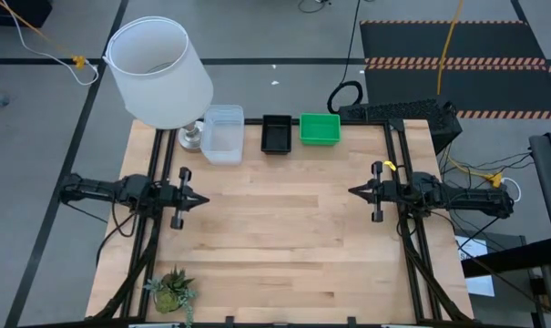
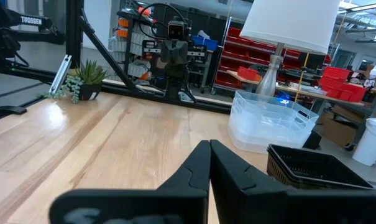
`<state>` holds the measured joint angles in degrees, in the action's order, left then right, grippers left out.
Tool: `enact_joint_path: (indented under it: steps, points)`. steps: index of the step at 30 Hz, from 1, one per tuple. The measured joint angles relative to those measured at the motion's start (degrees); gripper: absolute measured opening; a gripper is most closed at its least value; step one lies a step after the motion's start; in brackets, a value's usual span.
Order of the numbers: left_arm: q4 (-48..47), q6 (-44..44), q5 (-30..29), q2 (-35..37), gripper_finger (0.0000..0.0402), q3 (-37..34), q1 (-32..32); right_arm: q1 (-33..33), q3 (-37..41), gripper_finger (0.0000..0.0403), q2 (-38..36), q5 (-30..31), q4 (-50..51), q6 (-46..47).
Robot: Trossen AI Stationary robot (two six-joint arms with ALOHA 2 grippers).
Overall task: Stack baskets by color
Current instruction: Return to Home Position
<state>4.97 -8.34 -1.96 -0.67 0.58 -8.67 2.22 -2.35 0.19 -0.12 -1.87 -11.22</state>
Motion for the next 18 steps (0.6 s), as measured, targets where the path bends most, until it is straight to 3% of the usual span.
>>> enact_joint_path:
  steps: [18]
  points:
    - [-3.39, -2.05, -1.11, 0.52, 0.0012, 0.04, 1.53, 0.00, 0.00, 0.0000, 0.00, 0.00, -0.04, 0.00]
